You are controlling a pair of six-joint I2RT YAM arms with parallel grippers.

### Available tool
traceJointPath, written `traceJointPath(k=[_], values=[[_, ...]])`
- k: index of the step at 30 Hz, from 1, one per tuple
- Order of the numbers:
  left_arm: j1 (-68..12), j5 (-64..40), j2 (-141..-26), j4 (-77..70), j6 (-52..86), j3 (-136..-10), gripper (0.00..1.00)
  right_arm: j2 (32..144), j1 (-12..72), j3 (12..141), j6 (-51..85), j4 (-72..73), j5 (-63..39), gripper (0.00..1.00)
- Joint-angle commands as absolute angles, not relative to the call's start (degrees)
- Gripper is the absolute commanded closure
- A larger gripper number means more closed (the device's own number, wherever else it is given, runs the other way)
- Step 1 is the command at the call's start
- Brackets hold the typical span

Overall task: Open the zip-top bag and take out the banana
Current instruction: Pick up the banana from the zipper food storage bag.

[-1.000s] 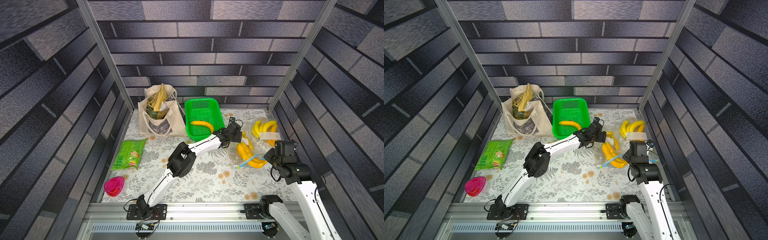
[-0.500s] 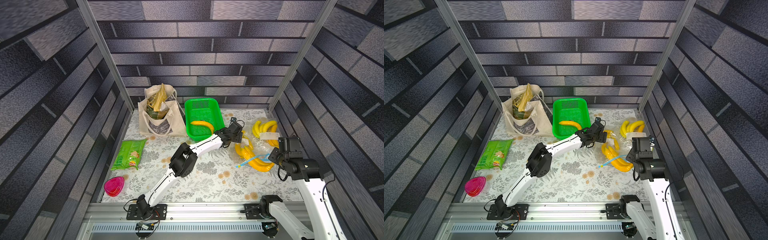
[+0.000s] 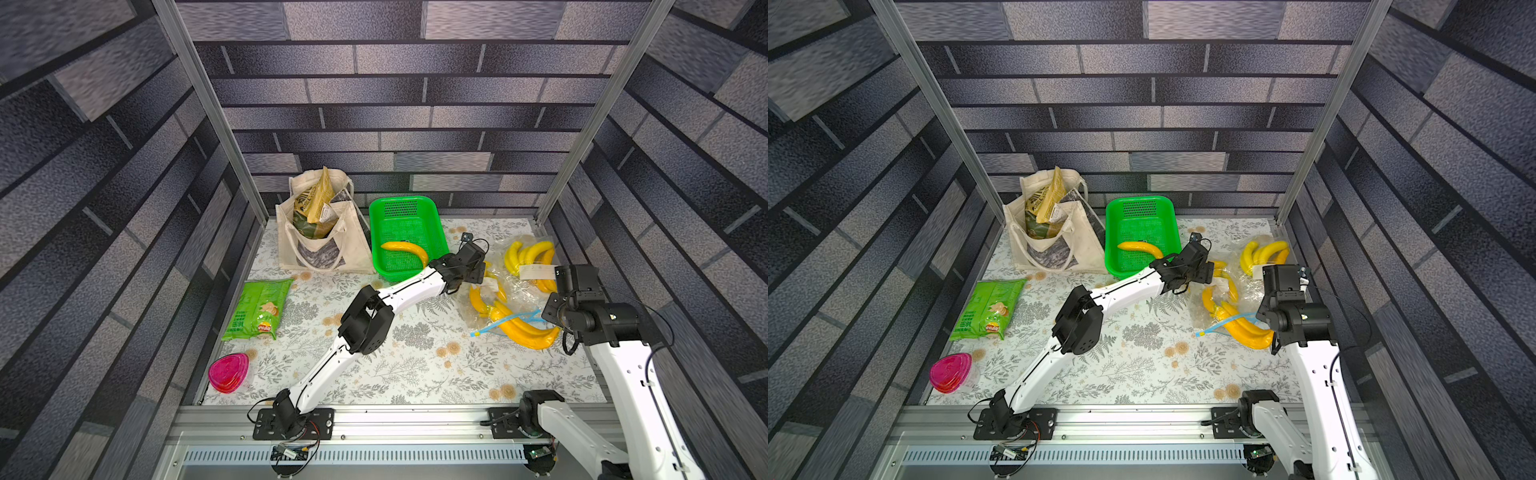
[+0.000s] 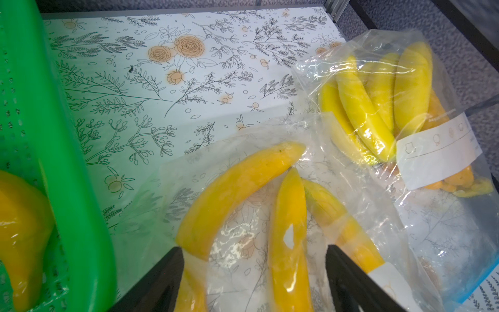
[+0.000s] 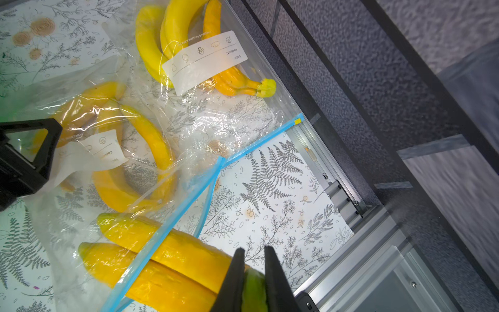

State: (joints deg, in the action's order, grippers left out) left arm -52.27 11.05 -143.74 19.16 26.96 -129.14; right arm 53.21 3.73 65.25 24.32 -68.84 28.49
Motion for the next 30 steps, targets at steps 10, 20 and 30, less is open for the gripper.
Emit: traceJointPath(k=[10, 20, 30], values=[[-52.11, 12.20, -140.51, 22.85, 22.07, -133.14, 0.12, 58.68, 9.39, 70.69, 27.04, -79.00, 37.83, 0.86], [-52.91, 12.49, -130.55, 16.49, 21.88, -117.50, 0.11, 60.67, 10.80, 76.43, 27.17, -88.20, 39.13, 0.86], [-53.39, 14.06, -122.00, 11.36, 21.84, -104.22, 0.11, 60.23, 12.44, 85.77, 24.44, -94.43, 38.62, 0.87]])
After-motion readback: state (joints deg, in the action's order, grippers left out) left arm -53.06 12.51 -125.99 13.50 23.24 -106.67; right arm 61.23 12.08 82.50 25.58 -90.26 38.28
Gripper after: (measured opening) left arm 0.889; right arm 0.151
